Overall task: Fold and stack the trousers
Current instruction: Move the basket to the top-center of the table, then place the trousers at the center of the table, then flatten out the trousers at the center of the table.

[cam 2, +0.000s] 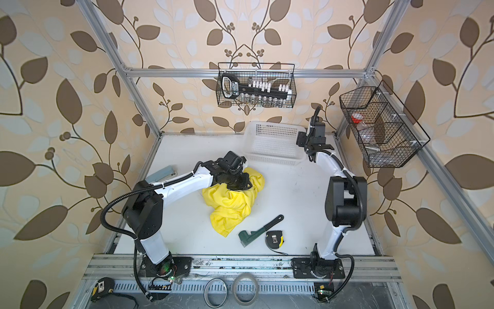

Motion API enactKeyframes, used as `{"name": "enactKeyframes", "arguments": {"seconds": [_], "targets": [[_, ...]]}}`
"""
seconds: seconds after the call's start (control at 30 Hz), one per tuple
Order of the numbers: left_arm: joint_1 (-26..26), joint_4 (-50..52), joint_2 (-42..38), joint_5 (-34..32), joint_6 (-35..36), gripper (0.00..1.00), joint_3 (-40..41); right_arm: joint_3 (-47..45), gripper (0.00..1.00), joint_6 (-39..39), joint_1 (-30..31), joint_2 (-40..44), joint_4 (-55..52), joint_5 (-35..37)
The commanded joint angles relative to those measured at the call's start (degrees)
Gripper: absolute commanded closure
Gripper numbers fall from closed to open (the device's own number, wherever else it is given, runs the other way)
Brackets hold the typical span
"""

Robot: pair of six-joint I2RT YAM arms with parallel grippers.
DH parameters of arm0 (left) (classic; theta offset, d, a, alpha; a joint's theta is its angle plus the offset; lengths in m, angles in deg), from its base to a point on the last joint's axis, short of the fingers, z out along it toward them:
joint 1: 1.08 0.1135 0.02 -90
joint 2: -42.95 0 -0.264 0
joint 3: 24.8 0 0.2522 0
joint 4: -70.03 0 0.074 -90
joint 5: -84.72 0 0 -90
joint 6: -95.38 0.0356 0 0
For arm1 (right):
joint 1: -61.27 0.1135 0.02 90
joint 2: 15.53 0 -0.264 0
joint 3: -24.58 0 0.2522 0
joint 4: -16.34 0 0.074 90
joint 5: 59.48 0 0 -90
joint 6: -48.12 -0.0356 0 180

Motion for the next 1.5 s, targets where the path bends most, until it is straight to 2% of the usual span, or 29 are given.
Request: {"name": "enactKeyframes", "arguments": {"seconds": [0.0,0.17,0.27,0.33,0.47,0.57,0.7,0.87,1.0,1.07,1.17,1.23,1.27,1.33,1.47], "targets": [[1.4,6.0,-7.6,-2.5,5.3,0.76,-1.6,-7.1,0.25,-0.4,2.4,7.4,-0.3,-3.7],[7.7,12.3,-14.0,-5.6,8.7,0.69,1.2,-21.6,0.19,-3.9,7.7,20.4,-1.0,-9.5],[11.6,15.2,-17.6,-4.9,10.9,0.58,3.3,-29.1,0.15,-4.7,13.9,27.1,-1.9,-9.3],[13.3,16.9,-21.1,-5.6,12.2,0.47,4.8,-34.0,0.11,-6.5,17.5,30.8,-1.8,-9.4],[15.6,19.9,-26.1,-8.8,13.3,0.35,8.6,-39.4,0.07,-10.9,23.5,34.0,-0.4,-11.3],[16.3,20.6,-30.2,-10.4,13.2,0.21,12.7,-41.7,0.05,-13.7,27.2,33.0,1.4,-9.9],[16.3,17.8,-35.4,-6.6,11.5,0.15,18.9,-41.8,0.00,-16.7,30.7,27.1,6.1,-9.2],[16.3,12.6,-38.9,-1.2,7.7,0.13,24.1,-38.4,0.00,-17.8,33.4,17.2,11.9,-8.3],[16.2,5.5,-38.0,2.9,4.2,0.14,28.1,-34.3,0.01,-18.1,33.9,8.8,15.0,-8.6],[16.1,3.5,-36.2,4.1,3.1,0.17,28.8,-33.0,0.03,-17.9,33.9,5.7,16.8,-9.3],[15.4,2.8,-33.3,3.8,3.3,0.25,29.1,-31.1,0.10,-17.5,33.9,1.8,18.9,-10.0],[15.3,2.2,-31.5,3.7,3.4,0.37,29.3,-30.2,0.18,-17.5,33.8,0.1,20.2,-10.1],[15.3,1.6,-30.9,4.0,3.3,0.44,29.5,-30.0,0.25,-17.5,33.7,-0.4,20.8,-10.2],[15.3,1.1,-30.0,4.3,3.1,0.62,29.4,-29.6,0.45,-17.7,33.4,-1.3,21.7,-10.0],[15.3,4.4,-30.8,2.3,4.4,0.99,26.5,-30.4,0.76,-17.9,32.7,0.5,22.0,-9.5]]}}
